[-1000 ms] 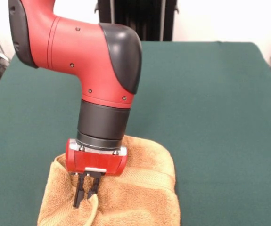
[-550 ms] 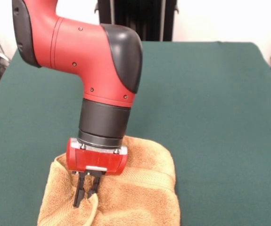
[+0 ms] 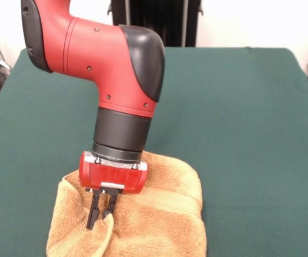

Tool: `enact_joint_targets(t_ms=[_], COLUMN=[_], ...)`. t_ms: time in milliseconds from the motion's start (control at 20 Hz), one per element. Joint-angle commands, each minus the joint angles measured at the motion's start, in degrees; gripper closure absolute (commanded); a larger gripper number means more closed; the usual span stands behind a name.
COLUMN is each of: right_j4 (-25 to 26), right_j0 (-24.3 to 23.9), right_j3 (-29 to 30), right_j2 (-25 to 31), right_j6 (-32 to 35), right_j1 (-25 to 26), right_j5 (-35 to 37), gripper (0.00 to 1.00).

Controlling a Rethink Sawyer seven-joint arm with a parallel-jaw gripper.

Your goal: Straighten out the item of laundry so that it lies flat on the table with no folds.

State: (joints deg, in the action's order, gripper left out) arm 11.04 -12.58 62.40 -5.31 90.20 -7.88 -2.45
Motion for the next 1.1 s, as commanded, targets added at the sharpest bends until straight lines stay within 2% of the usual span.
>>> enact_joint_targets(t_ms=[50,700,1100], right_j4=[-0.28,-1.60,-3.02], right_j0=[2.76,1.69,1.36], right_j3=[17.30,17.91,20.19], right_j2=[4.41,5.69,6.45], right_j6=[9.28,8.13,6.94], right_j1=[5.05,4.05,0.17], right_j5=[10.91,12.62,17.22], gripper=[1.00,1.00,1.00])
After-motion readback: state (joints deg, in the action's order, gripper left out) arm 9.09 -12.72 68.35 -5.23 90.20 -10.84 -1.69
